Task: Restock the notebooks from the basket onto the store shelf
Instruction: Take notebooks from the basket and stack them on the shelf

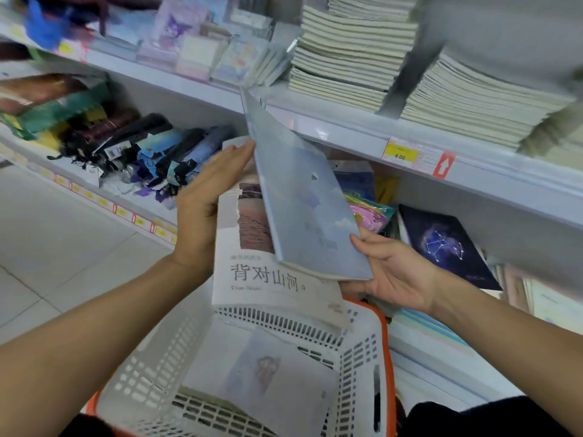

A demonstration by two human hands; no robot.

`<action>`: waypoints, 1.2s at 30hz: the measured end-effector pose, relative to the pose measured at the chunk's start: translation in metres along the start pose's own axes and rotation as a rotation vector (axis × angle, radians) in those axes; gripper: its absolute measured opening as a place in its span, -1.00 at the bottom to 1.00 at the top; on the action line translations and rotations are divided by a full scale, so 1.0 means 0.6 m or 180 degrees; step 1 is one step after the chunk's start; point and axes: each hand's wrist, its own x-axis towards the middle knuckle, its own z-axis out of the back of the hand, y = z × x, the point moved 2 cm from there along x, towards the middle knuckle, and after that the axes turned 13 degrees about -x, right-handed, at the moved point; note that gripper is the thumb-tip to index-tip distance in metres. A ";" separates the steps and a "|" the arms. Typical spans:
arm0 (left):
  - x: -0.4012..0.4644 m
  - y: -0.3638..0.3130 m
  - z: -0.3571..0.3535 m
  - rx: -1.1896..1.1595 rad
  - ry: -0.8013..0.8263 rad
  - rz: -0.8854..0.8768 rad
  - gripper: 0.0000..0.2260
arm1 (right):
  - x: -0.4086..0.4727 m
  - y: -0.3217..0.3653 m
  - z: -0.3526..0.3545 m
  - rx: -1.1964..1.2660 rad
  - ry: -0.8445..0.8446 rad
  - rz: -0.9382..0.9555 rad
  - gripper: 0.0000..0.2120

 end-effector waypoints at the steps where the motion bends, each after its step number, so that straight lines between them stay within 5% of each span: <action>1: -0.004 -0.011 -0.006 -0.0041 0.0005 -0.0041 -0.59 | -0.001 0.002 -0.005 0.0011 0.0023 -0.0001 -0.56; 4: 0.013 -0.005 -0.002 -0.0235 -0.0149 0.0456 -0.62 | -0.007 0.012 -0.019 0.0033 0.0028 0.0005 -0.57; 6: 0.021 0.009 0.012 0.0297 0.0001 0.0866 -0.49 | -0.012 0.019 -0.020 -0.0175 -0.0030 0.0128 -0.57; 9: 0.013 0.009 0.018 0.0858 0.0348 0.0419 -0.59 | -0.016 0.029 -0.016 -0.0480 -0.0306 0.0335 -0.58; 12: 0.027 0.012 -0.007 -0.0976 -0.0338 0.1822 -0.57 | -0.019 0.031 -0.007 -0.0905 -0.0549 0.0460 -0.56; 16: 0.001 0.015 -0.017 -0.2148 -0.0398 0.3700 -0.71 | -0.021 0.042 0.000 -0.1431 -0.0676 0.0536 -0.52; 18: -0.011 0.012 -0.006 -0.2677 -0.0184 0.4290 -0.42 | -0.025 0.045 0.000 -0.1989 -0.0738 0.0708 -0.48; 19: -0.017 0.014 -0.005 -0.2655 -0.0069 0.4291 -0.38 | -0.026 0.042 -0.003 -0.2286 -0.0663 0.0789 -0.43; 21: -0.036 0.024 -0.011 -0.2147 -0.0262 0.3977 -0.62 | -0.027 0.029 -0.014 -0.2537 -0.0412 0.0812 -0.33; 25: -0.070 0.022 -0.018 -0.1818 -0.1079 0.3547 -0.72 | -0.021 0.005 -0.027 -0.1630 -0.0392 0.0513 -0.32; 30: -0.047 -0.006 -0.013 -0.1884 -0.0592 0.3066 -0.66 | -0.011 0.000 -0.025 -0.1094 -0.0484 -0.0260 -0.52; 36: -0.003 -0.023 -0.015 -0.2042 -0.0459 0.2593 -0.55 | -0.020 0.019 -0.033 -0.1246 -0.0596 -0.0030 -0.60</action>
